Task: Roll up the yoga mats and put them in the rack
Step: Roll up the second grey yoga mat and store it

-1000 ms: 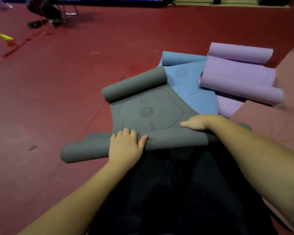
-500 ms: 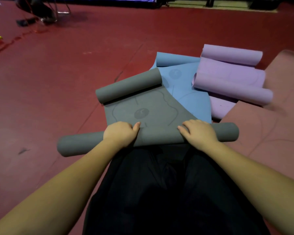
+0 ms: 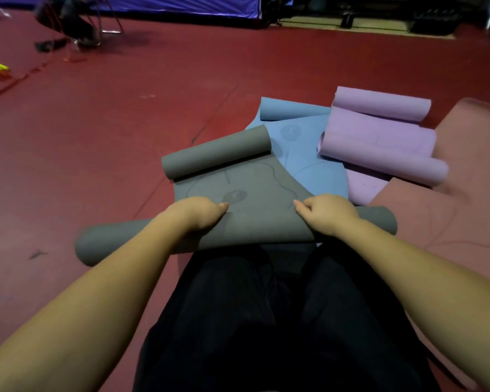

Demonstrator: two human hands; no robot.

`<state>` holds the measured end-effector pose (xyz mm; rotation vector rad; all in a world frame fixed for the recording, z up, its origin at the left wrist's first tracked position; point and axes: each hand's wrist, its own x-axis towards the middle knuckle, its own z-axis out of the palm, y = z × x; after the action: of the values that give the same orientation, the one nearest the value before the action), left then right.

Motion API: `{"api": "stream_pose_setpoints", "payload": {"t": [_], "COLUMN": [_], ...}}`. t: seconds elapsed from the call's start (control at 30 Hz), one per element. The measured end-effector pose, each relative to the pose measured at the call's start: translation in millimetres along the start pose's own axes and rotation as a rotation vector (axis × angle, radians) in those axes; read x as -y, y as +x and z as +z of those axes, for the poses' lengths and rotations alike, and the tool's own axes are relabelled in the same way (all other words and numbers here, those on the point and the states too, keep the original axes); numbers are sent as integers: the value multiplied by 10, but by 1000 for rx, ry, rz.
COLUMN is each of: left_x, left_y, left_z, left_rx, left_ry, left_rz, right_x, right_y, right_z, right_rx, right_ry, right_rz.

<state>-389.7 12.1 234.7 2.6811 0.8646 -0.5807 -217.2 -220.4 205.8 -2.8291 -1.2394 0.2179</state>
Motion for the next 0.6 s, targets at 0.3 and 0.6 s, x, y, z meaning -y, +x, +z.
{"api": "stream_pose_setpoints", "payload": {"t": [0.3,0.6], "left_x": [69,-79], "left_y": [-85,-472], "left_z": [371,658], "left_rx": [-103,-431], "left_ry": [41,148], "left_rz": [-9,16], "right_x": [90,127], "right_y": [30,353], "right_z": [-102,-119], "right_rx": [347,600], "right_ry": [-35,153], "right_rz": [36,100]}}
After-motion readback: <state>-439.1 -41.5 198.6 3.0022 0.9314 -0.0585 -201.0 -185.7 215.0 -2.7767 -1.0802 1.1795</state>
